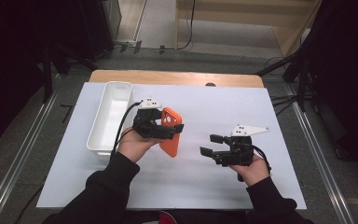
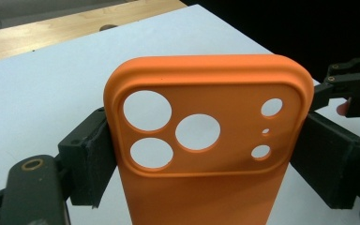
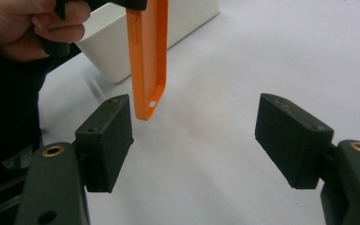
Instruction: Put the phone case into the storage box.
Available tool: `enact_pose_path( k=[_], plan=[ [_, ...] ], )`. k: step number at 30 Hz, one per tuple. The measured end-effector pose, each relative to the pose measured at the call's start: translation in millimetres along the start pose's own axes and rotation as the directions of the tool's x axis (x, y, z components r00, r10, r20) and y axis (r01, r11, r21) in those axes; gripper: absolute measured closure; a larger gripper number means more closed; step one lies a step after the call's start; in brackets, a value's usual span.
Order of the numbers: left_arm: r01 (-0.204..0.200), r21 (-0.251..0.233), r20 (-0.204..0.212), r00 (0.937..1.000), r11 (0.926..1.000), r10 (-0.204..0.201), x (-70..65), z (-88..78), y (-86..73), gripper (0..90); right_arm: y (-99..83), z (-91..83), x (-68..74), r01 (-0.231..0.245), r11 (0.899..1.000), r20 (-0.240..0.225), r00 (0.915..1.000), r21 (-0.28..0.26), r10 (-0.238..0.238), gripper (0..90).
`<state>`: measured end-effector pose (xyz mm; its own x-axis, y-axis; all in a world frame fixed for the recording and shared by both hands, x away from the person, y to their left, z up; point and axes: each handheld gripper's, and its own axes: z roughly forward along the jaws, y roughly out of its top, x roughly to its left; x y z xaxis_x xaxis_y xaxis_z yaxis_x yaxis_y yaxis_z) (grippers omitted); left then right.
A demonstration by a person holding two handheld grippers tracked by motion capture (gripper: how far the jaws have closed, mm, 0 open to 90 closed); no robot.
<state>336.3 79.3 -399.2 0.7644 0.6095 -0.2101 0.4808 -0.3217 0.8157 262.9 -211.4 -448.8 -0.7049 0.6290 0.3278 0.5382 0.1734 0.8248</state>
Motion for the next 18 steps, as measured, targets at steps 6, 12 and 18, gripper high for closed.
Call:
enact_pose_path(
  k=[6, 12, 18],
  plan=[
    [0.002, -0.001, -0.002, 1.0, 1.0, -0.002, 0.4, -1.4, 0.4, 16.1, -10.3, -4.0, -1.3, 0.005, 1.0, -0.008, 1.0, 0.012, -0.004, 26.8],
    [-0.001, 0.0, -0.001, 1.0, 1.0, 0.001, 1.2, -2.3, 0.8, 16.1, -16.3, -11.5, -0.1, 0.023, 1.0, -0.009, 0.9997, 0.014, -0.023, 26.8],
    [0.006, 0.006, 0.028, 0.9996, 1.0, -0.007, 1.7, -2.5, 1.1, 16.1, -24.3, -19.4, -3.6, 0.024, 0.999, -0.005, 0.9997, 0.022, -0.024, 26.8]
  ],
)
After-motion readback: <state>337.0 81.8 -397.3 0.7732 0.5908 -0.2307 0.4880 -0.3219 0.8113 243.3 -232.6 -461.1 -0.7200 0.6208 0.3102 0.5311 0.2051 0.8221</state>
